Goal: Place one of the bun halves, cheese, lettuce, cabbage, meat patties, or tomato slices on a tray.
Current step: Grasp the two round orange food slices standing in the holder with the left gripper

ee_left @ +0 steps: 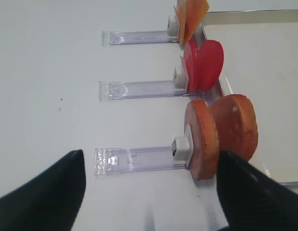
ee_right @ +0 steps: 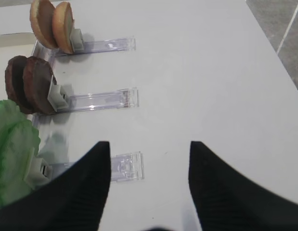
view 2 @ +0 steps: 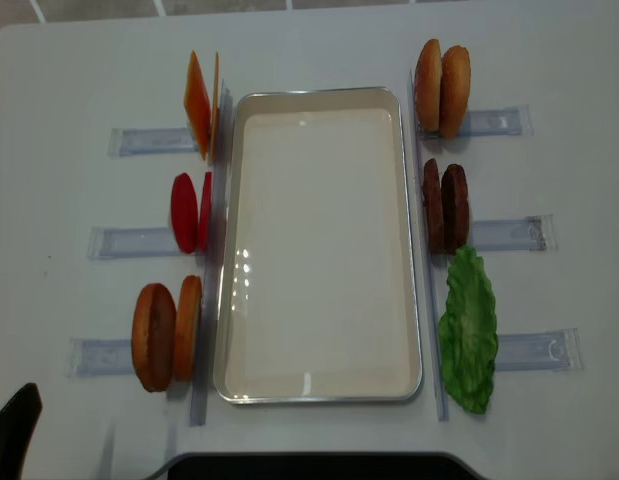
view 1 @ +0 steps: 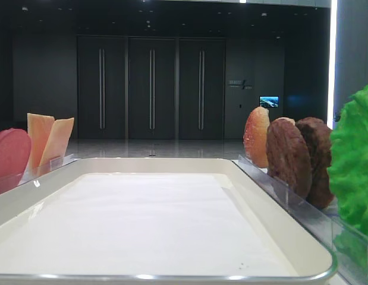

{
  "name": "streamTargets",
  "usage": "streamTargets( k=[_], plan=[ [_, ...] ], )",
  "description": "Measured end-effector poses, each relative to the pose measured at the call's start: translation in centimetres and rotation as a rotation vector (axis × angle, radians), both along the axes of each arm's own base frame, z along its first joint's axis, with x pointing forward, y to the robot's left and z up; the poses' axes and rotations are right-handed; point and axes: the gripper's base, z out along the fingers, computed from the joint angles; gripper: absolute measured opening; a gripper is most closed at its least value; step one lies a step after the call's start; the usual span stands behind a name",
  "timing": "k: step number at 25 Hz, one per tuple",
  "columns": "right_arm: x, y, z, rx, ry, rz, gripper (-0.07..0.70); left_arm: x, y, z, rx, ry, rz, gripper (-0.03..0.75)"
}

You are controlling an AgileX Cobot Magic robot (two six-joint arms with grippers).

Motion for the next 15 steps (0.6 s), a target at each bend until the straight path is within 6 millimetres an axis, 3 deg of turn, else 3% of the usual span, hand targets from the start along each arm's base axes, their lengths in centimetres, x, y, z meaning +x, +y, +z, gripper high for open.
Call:
streamTargets(
  k=[15],
  plan=[
    [0.00,0.00,0.00,0.000,0.000,0.000,0.355,0.00,0.00,0.00,0.000,0.000,0.000,0.650]
  ],
)
